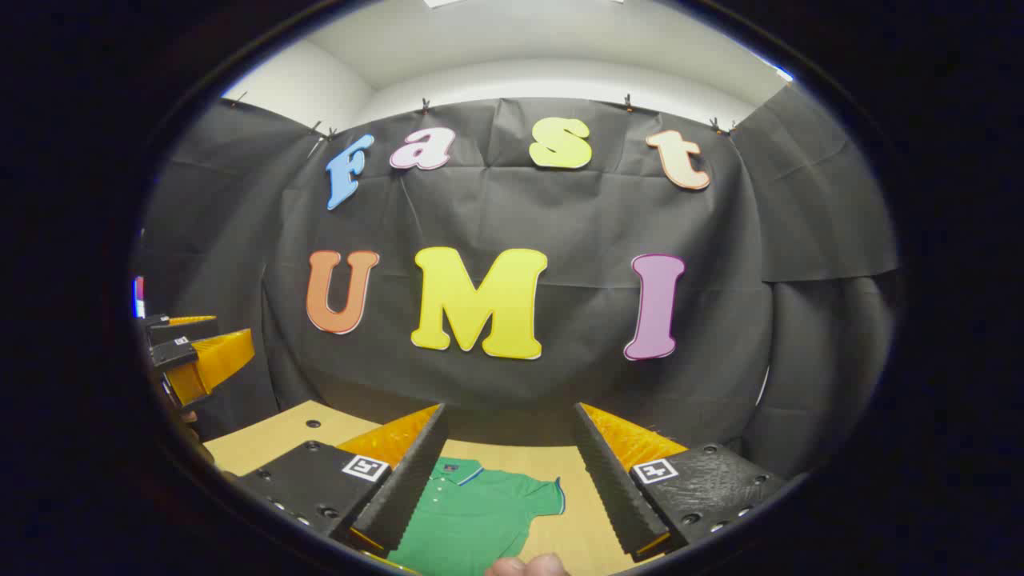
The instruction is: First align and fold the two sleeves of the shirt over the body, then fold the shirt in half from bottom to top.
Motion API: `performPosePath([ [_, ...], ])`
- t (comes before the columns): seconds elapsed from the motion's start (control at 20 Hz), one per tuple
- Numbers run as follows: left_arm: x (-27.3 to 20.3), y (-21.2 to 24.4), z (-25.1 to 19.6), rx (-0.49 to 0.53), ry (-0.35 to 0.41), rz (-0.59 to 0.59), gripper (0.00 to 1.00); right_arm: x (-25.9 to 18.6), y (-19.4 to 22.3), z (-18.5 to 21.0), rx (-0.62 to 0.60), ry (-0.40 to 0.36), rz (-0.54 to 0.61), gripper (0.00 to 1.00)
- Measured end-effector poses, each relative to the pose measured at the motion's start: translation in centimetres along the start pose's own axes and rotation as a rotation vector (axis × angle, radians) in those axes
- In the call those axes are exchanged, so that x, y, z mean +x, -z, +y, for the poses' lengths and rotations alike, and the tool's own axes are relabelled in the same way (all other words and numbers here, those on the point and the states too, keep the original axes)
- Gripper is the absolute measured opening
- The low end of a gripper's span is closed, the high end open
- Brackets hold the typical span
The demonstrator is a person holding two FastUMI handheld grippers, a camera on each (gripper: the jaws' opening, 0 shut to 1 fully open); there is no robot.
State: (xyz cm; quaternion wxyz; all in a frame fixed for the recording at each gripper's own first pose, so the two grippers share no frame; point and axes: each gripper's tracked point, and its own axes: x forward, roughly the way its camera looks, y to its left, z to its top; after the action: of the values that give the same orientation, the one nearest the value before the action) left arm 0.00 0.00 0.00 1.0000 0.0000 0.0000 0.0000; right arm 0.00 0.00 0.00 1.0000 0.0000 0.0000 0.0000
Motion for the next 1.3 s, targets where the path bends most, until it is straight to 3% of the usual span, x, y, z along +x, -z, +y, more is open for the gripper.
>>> performPosePath([
  [0.85, 0.0, 0.3, -0.4, 0.001, 0.02, 0.005, 0.98, -0.1, 0.1, -1.1, 0.0, 0.014, 0.013, 0.96],
  [1.3, 0.8, 1.4, -1.2, 0.004, 0.024, 0.04, 0.97, 2.6, 4.3, -2.1, -0.006, -0.004, 0.097, 0.96],
])
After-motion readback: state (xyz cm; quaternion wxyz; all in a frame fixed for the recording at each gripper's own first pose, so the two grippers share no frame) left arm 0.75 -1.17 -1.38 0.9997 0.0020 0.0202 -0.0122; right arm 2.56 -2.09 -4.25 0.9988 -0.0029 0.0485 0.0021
